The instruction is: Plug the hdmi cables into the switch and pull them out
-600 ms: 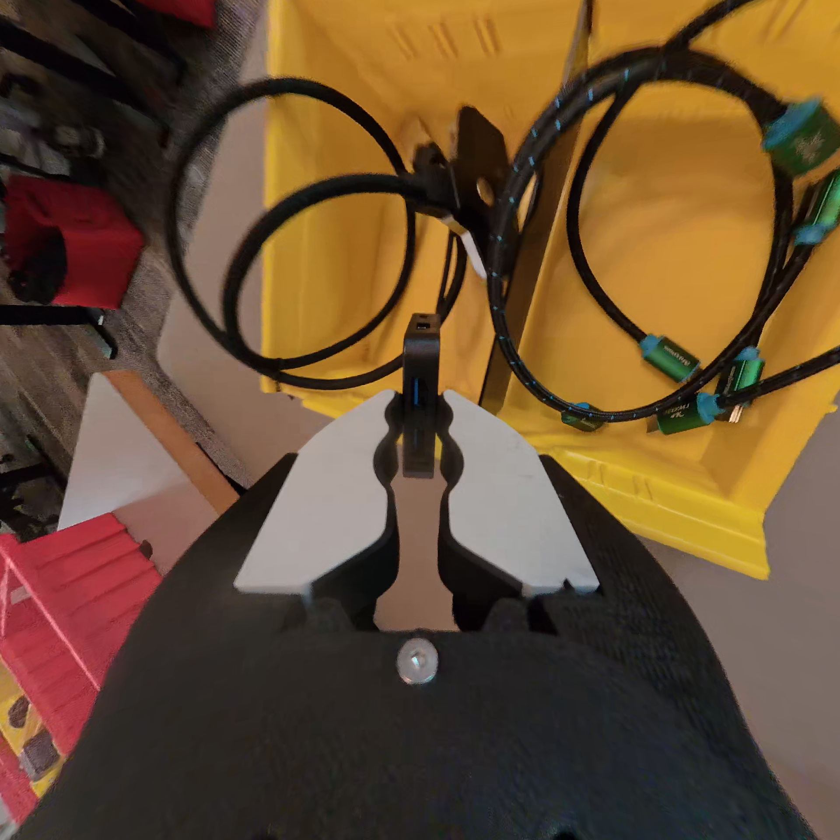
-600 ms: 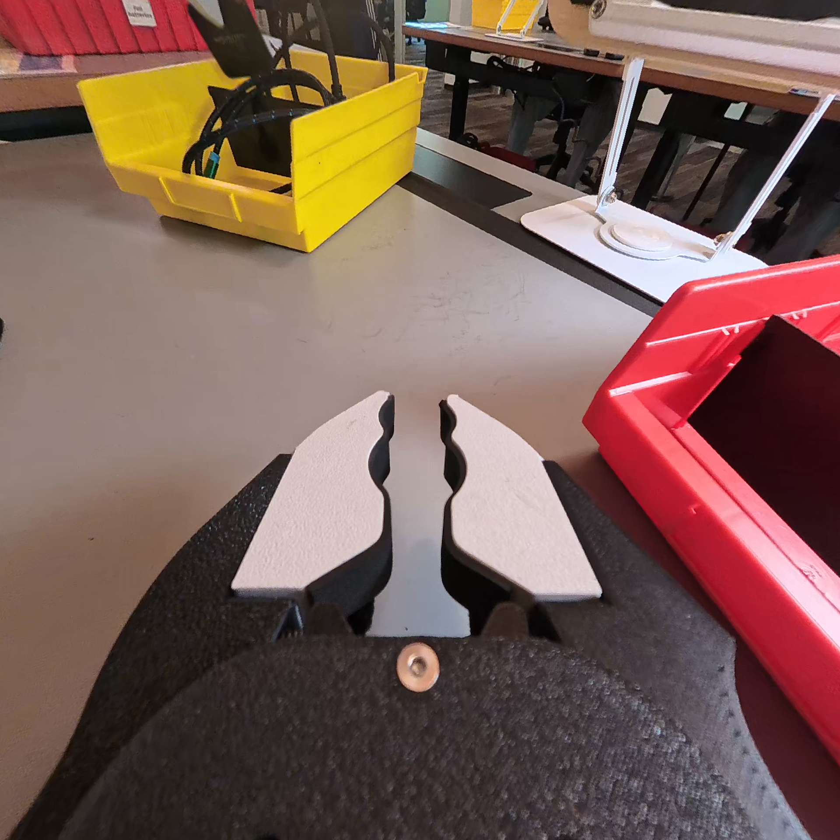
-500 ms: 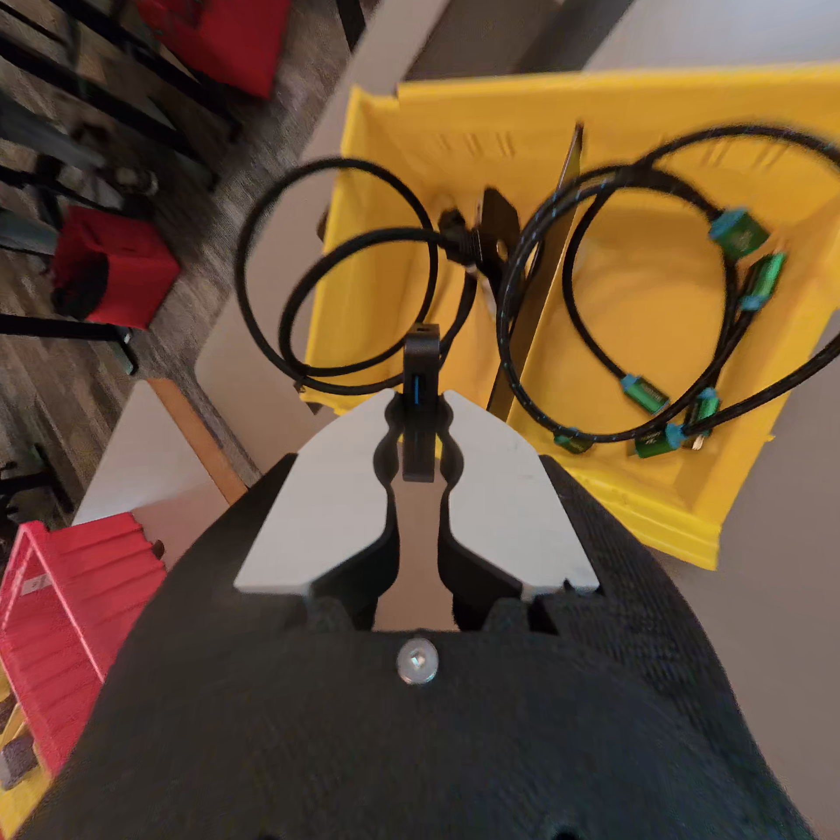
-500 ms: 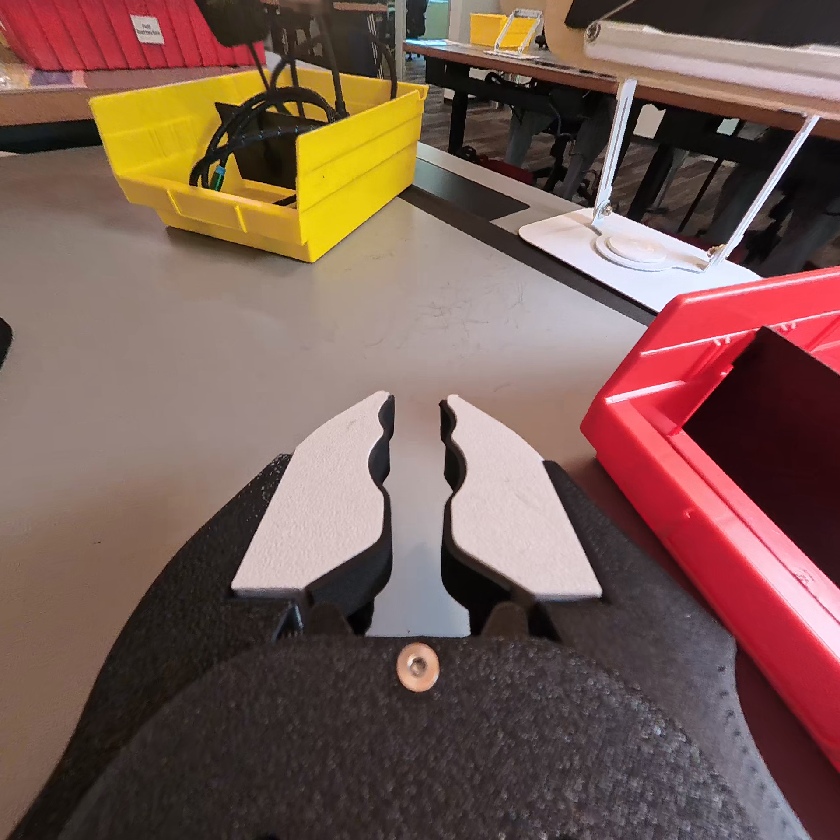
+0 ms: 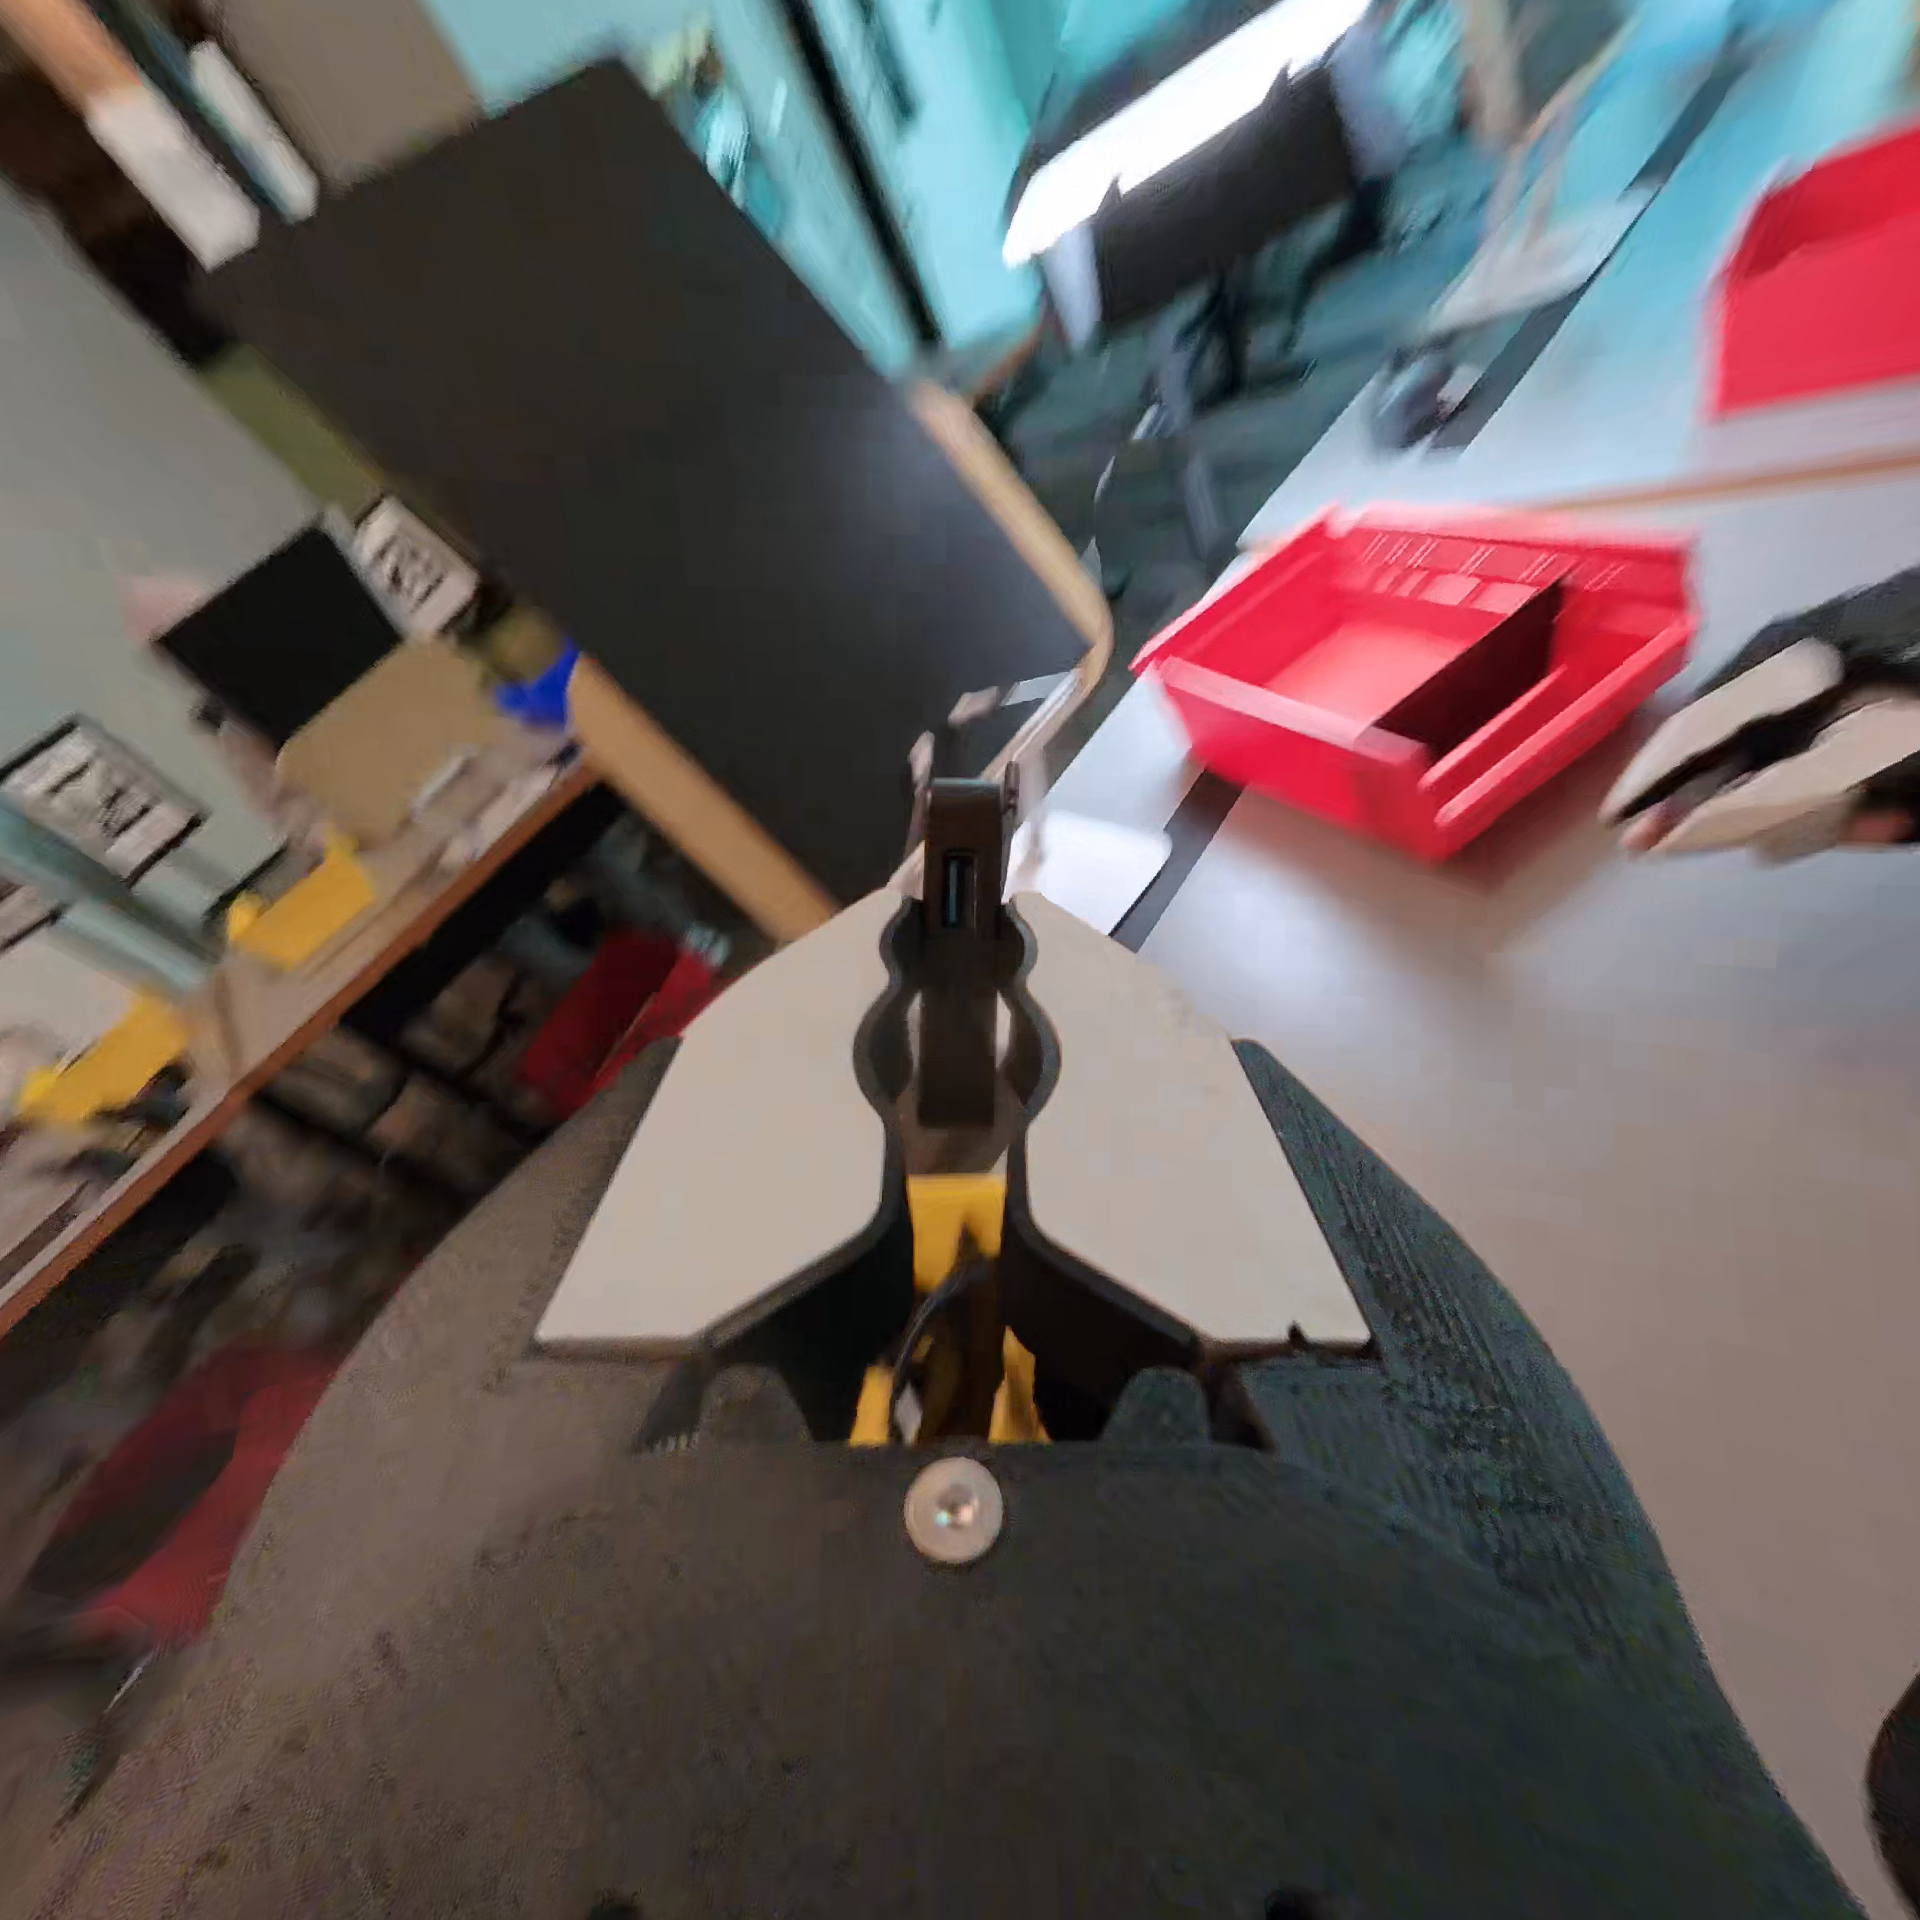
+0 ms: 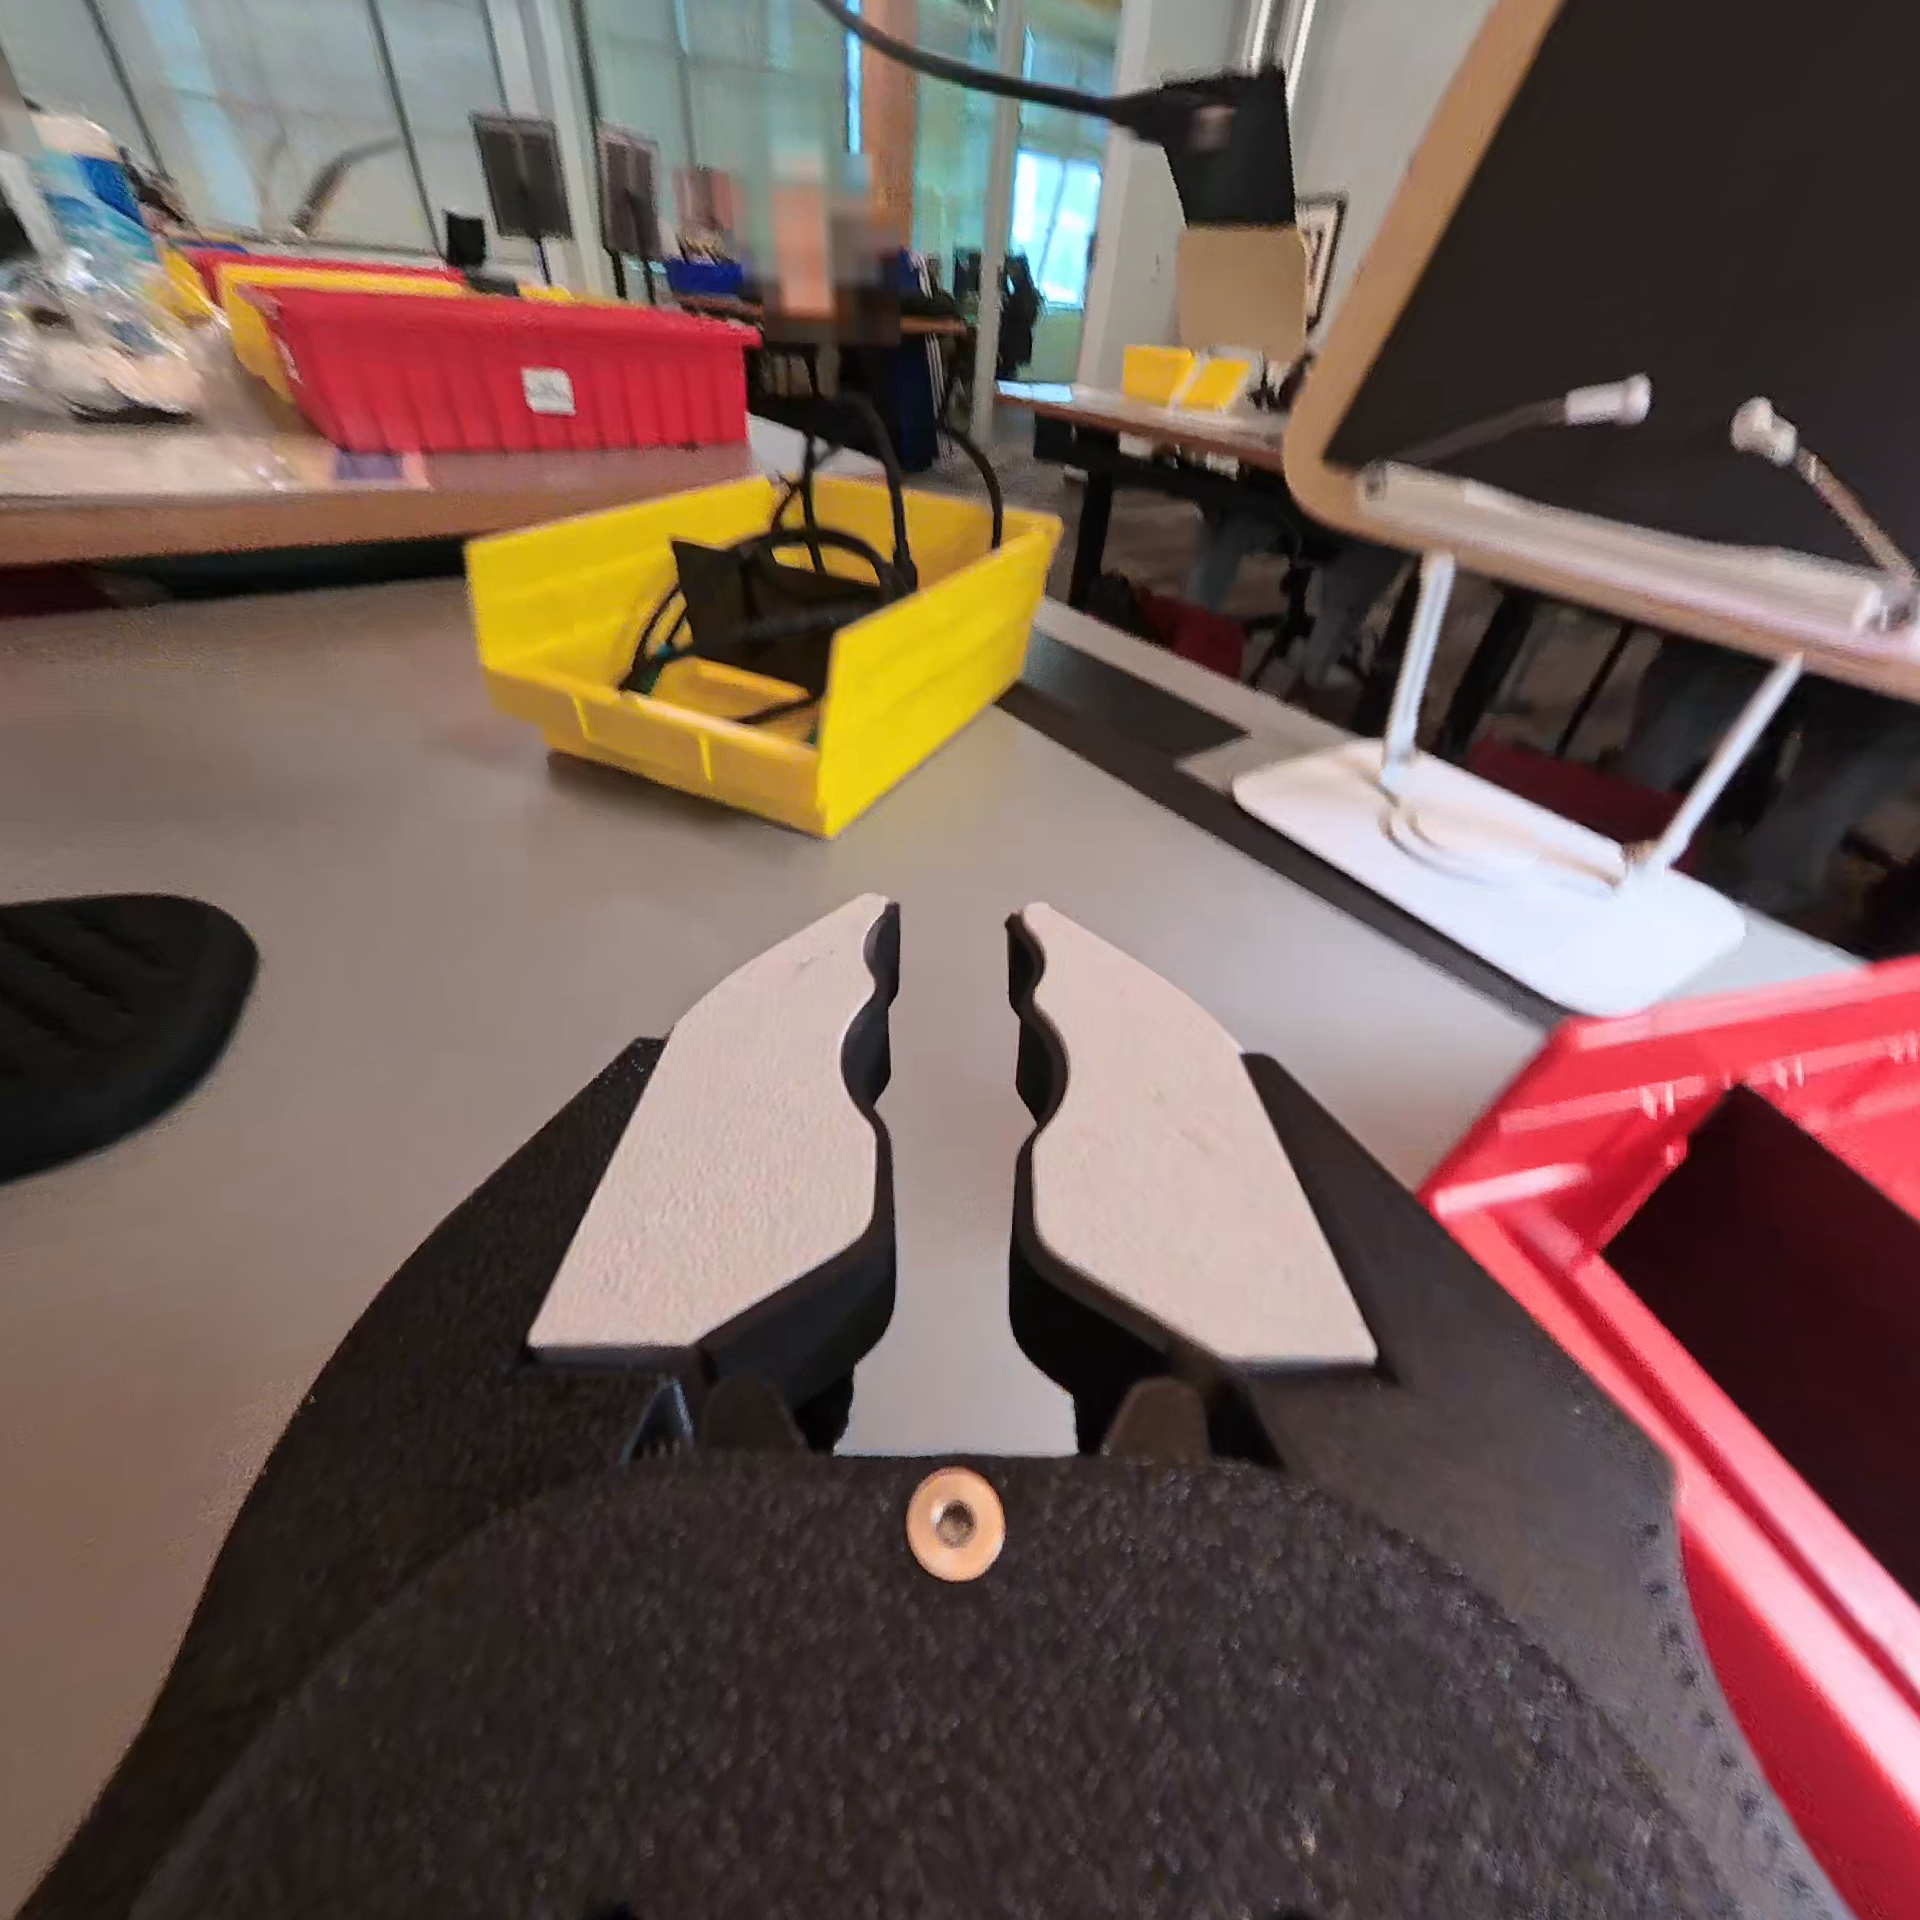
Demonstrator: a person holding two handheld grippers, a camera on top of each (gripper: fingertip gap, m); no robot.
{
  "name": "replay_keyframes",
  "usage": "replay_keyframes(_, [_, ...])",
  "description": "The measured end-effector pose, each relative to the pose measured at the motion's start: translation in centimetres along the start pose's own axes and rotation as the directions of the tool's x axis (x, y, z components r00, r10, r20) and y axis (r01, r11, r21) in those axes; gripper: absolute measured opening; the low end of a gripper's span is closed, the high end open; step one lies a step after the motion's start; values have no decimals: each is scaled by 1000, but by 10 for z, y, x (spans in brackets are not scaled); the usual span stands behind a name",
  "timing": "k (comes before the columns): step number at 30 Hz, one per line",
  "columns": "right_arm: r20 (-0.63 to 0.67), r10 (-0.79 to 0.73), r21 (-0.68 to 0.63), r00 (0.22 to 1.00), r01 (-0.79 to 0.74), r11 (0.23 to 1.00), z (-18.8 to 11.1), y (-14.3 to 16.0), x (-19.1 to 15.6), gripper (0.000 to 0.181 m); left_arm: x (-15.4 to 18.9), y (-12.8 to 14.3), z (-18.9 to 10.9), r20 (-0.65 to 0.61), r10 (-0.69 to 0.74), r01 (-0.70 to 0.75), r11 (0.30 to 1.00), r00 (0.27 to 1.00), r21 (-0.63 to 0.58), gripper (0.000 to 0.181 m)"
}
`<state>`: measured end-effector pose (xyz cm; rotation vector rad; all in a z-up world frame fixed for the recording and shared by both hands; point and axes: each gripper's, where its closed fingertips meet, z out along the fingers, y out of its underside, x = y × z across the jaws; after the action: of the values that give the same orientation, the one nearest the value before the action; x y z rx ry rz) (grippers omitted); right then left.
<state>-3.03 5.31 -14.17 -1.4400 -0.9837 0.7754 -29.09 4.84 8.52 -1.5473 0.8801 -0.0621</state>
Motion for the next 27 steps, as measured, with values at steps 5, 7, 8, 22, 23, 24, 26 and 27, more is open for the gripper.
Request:
replay_keyframes(5, [191,13,182,982,-48,982,14,-79,-47,21,74,-59,9,-147,-21,75,927,989,368,15])
replay_keyframes(7, [300,49,248,953,-127,960,23,-107,-69,26,100,-79,15,-212,-54,156,850,976,502,14])
replay_keyframes(8, [349,71,283,934,-177,942,28,-122,-76,30,112,-88,18,-247,-71,201,806,966,557,15])
replay_keyframes(22, [344,-211,462,915,31,886,-11,-167,-38,16,197,-58,86,-612,-130,485,743,780,461,17])
replay_keyframes(23, [318,-263,422,911,112,900,-12,-161,-34,15,198,-49,94,-583,-135,442,790,801,425,18])
replay_keyframes(24, [317,-297,383,901,165,909,-14,-155,-32,14,199,-41,99,-554,-122,388,833,823,393,18])
replay_keyframes(26, [366,-299,290,881,197,937,-19,-143,-29,14,206,-29,104,-530,-83,300,893,844,337,20])
replay_keyframes(27, [401,-280,238,872,196,951,-21,-137,-28,14,210,-24,106,-533,-75,272,914,843,302,22])
